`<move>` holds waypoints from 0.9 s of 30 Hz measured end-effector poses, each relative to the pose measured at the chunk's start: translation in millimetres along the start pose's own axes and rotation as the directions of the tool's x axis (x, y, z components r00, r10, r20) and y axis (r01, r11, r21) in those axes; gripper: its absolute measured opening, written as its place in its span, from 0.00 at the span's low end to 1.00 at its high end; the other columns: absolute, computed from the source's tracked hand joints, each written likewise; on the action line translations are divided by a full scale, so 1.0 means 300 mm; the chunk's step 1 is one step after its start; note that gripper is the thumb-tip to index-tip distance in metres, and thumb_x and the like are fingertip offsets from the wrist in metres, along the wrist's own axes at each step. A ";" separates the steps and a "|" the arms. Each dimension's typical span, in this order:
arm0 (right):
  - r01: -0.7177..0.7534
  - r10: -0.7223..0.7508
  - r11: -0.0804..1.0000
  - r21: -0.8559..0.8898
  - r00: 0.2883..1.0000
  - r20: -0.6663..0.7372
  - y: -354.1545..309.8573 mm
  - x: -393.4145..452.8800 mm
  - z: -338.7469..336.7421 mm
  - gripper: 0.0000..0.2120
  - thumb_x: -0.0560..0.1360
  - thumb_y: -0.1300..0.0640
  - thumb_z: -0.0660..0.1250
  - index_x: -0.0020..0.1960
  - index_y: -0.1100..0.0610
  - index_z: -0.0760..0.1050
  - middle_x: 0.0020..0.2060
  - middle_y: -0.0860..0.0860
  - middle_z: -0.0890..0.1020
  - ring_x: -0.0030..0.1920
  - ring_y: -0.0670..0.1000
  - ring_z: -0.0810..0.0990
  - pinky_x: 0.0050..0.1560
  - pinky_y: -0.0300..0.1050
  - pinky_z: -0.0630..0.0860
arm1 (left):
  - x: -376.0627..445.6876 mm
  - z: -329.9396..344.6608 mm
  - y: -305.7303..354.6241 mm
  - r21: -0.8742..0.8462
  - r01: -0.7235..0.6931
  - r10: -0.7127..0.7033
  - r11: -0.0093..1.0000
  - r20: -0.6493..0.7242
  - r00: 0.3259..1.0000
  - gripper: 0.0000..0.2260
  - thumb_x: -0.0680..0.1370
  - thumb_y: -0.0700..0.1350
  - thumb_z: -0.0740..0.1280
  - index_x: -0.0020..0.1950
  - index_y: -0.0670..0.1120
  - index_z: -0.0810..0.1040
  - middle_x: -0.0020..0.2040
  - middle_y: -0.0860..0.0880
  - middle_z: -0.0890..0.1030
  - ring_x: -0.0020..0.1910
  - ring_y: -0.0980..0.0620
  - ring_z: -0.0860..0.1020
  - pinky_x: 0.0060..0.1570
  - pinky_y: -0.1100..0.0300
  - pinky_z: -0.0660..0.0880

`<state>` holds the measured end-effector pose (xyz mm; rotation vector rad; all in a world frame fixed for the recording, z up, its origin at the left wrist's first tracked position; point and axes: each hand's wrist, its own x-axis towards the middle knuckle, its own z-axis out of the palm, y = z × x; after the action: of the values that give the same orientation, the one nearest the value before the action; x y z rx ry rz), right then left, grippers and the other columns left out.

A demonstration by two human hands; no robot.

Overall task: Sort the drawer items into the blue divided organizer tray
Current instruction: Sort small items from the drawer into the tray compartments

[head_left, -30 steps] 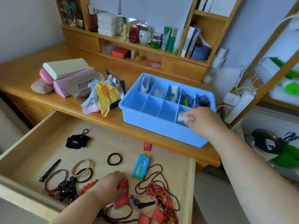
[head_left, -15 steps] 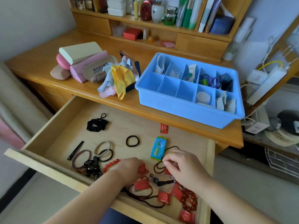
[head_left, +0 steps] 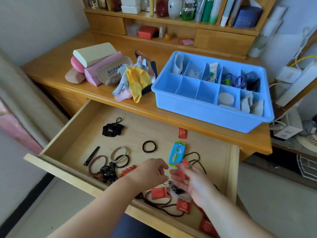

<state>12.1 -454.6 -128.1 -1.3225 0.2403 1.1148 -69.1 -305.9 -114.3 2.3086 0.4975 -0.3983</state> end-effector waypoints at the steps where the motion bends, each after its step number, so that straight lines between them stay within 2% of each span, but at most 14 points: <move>1: 0.012 -0.012 1.000 0.003 1.000 -0.008 -0.008 -0.002 -0.026 0.09 0.80 0.60 0.59 0.57 0.60 0.75 0.36 0.56 0.85 0.32 0.51 0.82 0.34 0.45 0.79 | 0.000 0.006 -0.013 0.066 0.017 -0.017 0.998 -0.005 1.000 0.16 0.74 0.50 0.70 0.60 0.50 0.75 0.49 0.54 0.76 0.44 0.56 0.74 0.46 0.62 0.73; 5: 0.005 -0.006 0.999 0.036 1.000 0.030 -0.035 -0.031 -0.120 0.09 0.80 0.63 0.56 0.54 0.56 0.74 0.34 0.57 0.82 0.31 0.53 0.81 0.33 0.44 0.80 | 0.002 0.091 -0.031 0.426 0.023 -0.113 0.904 0.189 0.976 0.20 0.73 0.53 0.70 0.62 0.48 0.72 0.59 0.48 0.74 0.57 0.47 0.75 0.51 0.55 0.72; 8: 0.002 -0.003 0.999 0.037 1.000 0.026 -0.056 -0.051 -0.177 0.09 0.78 0.66 0.56 0.47 0.58 0.73 0.33 0.56 0.79 0.35 0.55 0.82 0.41 0.50 0.80 | 0.021 0.120 -0.019 0.571 -0.034 -0.099 0.820 0.200 0.975 0.17 0.76 0.52 0.67 0.61 0.46 0.74 0.59 0.46 0.76 0.58 0.45 0.75 0.50 0.56 0.72; 10: -0.003 0.003 0.999 0.034 1.000 0.021 -0.063 -0.060 -0.204 0.07 0.78 0.66 0.58 0.46 0.59 0.73 0.32 0.55 0.77 0.36 0.56 0.81 0.43 0.52 0.80 | 0.031 0.097 -0.008 0.466 0.010 -0.073 0.885 0.118 0.990 0.13 0.77 0.52 0.66 0.55 0.46 0.77 0.51 0.49 0.78 0.52 0.49 0.77 0.45 0.59 0.71; 12: -0.035 0.033 0.997 0.066 0.999 0.031 -0.064 -0.066 -0.214 0.05 0.78 0.64 0.59 0.50 0.59 0.74 0.32 0.55 0.78 0.36 0.55 0.81 0.41 0.50 0.81 | 0.036 0.071 0.014 0.177 0.050 -0.046 0.983 -0.023 0.999 0.09 0.75 0.52 0.68 0.41 0.48 0.75 0.37 0.52 0.73 0.38 0.54 0.73 0.35 0.62 0.66; 14: -0.091 0.081 0.982 0.167 0.994 0.066 -0.058 -0.070 -0.205 0.06 0.78 0.58 0.63 0.51 0.59 0.75 0.35 0.57 0.80 0.36 0.56 0.82 0.40 0.51 0.81 | 0.036 0.063 0.072 -0.019 -0.001 -0.001 1.000 -0.092 0.996 0.15 0.72 0.50 0.71 0.30 0.50 0.70 0.28 0.54 0.68 0.28 0.58 0.66 0.28 0.64 0.60; 15: -0.119 0.095 0.966 0.231 0.989 0.109 -0.056 -0.073 -0.194 0.08 0.77 0.54 0.64 0.50 0.58 0.76 0.38 0.59 0.81 0.36 0.57 0.82 0.41 0.51 0.81 | 0.037 0.070 0.111 -0.032 -0.040 0.037 0.999 -0.084 0.996 0.15 0.71 0.49 0.72 0.29 0.52 0.69 0.27 0.54 0.68 0.26 0.58 0.65 0.27 0.65 0.59; 17: -0.136 0.074 0.944 0.300 0.975 0.208 -0.054 -0.078 -0.167 0.09 0.73 0.52 0.68 0.48 0.58 0.78 0.43 0.60 0.82 0.38 0.58 0.81 0.40 0.51 0.80 | 0.039 0.100 0.191 0.011 -0.149 0.149 0.989 -0.052 0.988 0.10 0.70 0.49 0.72 0.33 0.54 0.72 0.28 0.55 0.71 0.29 0.59 0.69 0.28 0.65 0.61; 18: -0.115 0.048 0.950 0.289 0.972 0.230 -0.051 -0.078 -0.155 0.09 0.72 0.54 0.69 0.49 0.58 0.77 0.45 0.60 0.82 0.40 0.57 0.81 0.38 0.49 0.81 | 0.039 0.117 0.225 0.025 -0.192 0.193 0.981 -0.051 0.980 0.07 0.70 0.48 0.72 0.39 0.53 0.73 0.32 0.56 0.72 0.33 0.57 0.71 0.29 0.65 0.63; 19: -0.086 0.028 0.961 0.262 0.975 0.220 -0.048 -0.074 -0.146 0.08 0.73 0.57 0.68 0.51 0.59 0.77 0.45 0.59 0.83 0.41 0.56 0.82 0.36 0.47 0.80 | 0.042 0.136 0.247 0.003 -0.214 0.214 0.977 -0.066 0.975 0.10 0.70 0.47 0.72 0.46 0.49 0.74 0.35 0.55 0.74 0.35 0.56 0.72 0.31 0.65 0.65; 22: -0.002 -0.010 0.971 0.240 0.999 0.049 -0.049 -0.055 -0.147 0.08 0.79 0.64 0.59 0.52 0.57 0.77 0.36 0.56 0.84 0.35 0.52 0.84 0.31 0.43 0.79 | 0.037 0.165 0.270 -0.313 -0.138 0.103 0.940 -0.128 0.986 0.19 0.70 0.44 0.73 0.56 0.50 0.70 0.34 0.54 0.77 0.28 0.61 0.74 0.30 0.69 0.68; 24: 0.038 -0.026 0.964 0.262 0.998 -0.051 -0.059 -0.048 -0.174 0.10 0.80 0.64 0.57 0.49 0.56 0.76 0.32 0.56 0.81 0.30 0.51 0.81 0.28 0.42 0.78 | 0.028 0.170 0.253 -0.410 -0.143 0.067 0.901 -0.195 0.979 0.15 0.71 0.42 0.72 0.54 0.50 0.71 0.33 0.55 0.76 0.25 0.63 0.72 0.29 0.70 0.68; 25: 0.050 -0.031 0.964 0.261 0.997 -0.078 -0.062 -0.048 -0.191 0.10 0.80 0.65 0.56 0.48 0.56 0.75 0.32 0.55 0.80 0.28 0.50 0.79 0.26 0.40 0.75 | 0.024 0.176 0.236 -0.341 -0.167 0.105 0.925 -0.191 0.976 0.12 0.72 0.41 0.71 0.52 0.49 0.73 0.33 0.55 0.75 0.26 0.63 0.71 0.30 0.70 0.67; 27: 0.065 -0.044 0.969 0.239 0.995 -0.093 -0.065 -0.047 -0.220 0.12 0.80 0.67 0.55 0.48 0.55 0.75 0.30 0.54 0.76 0.25 0.47 0.73 0.21 0.36 0.67 | 0.013 0.192 0.203 -0.065 -0.245 0.244 0.967 -0.027 0.969 0.07 0.73 0.42 0.69 0.50 0.49 0.77 0.37 0.55 0.76 0.32 0.62 0.71 0.35 0.69 0.67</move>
<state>48.4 -514.9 -125.8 -1.1535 0.3898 0.9501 -45.6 -386.3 -119.0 2.2742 0.2260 -0.2362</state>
